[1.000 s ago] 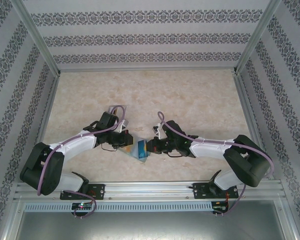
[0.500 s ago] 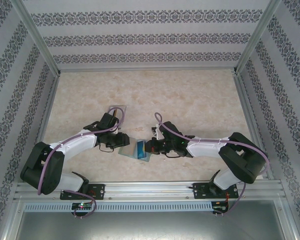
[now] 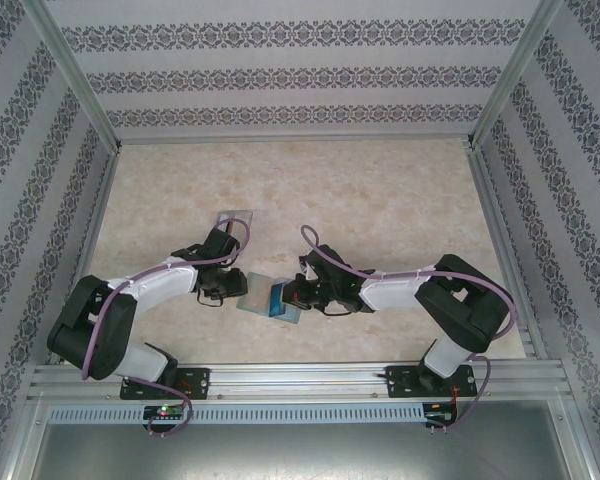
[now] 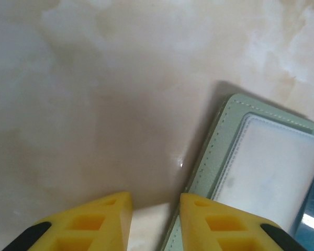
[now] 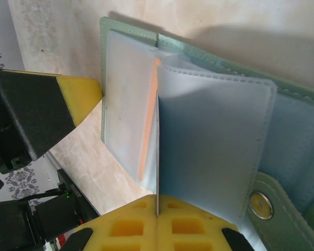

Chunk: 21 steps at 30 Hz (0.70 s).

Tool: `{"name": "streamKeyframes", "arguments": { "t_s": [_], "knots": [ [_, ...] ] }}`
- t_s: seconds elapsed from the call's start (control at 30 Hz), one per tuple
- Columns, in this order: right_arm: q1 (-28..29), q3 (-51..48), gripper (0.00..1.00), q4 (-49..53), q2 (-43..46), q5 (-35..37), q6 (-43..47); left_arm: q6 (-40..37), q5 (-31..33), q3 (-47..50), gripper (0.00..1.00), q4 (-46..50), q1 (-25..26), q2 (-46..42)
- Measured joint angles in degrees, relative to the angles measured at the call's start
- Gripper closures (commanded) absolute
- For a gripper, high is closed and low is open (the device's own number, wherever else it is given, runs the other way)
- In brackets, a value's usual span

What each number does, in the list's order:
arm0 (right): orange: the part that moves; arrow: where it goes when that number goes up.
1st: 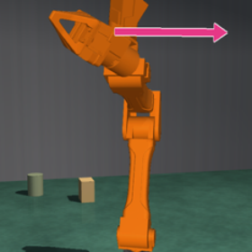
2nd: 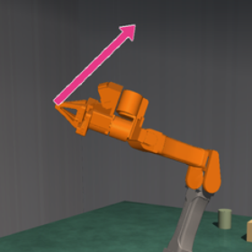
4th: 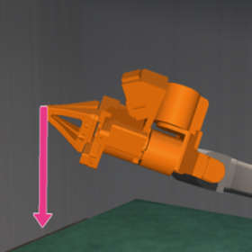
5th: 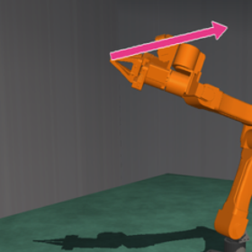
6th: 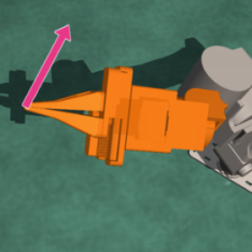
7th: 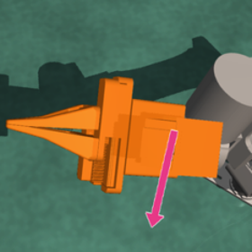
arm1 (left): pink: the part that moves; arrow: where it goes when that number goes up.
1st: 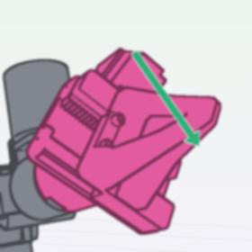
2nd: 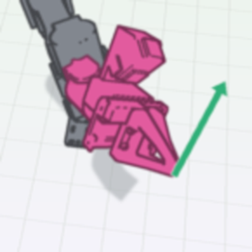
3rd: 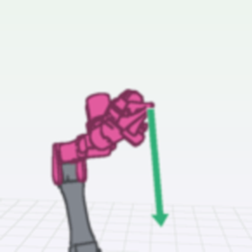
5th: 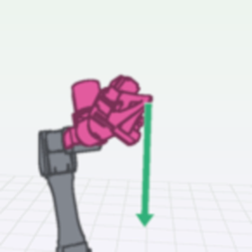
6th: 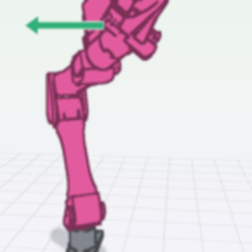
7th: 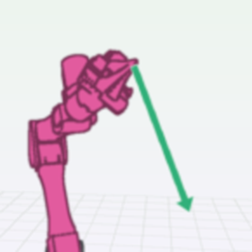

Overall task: Put the credit cards into the card holder
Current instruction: Insert the credit card into the card holder.

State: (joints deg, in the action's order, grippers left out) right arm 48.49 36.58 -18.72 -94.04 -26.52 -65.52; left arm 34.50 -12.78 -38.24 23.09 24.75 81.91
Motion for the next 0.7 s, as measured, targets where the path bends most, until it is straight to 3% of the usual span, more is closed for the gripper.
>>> {"name": "streamKeyframes", "arguments": {
  "t_s": [0.7],
  "knots": [
    [-3.6, 0.3, 1.00, -6.8, -5.5, -6.0, -0.9, 0.0, 0.2, 0.2, 0.79, -0.4, -0.1, 0.8]
  ]
}}
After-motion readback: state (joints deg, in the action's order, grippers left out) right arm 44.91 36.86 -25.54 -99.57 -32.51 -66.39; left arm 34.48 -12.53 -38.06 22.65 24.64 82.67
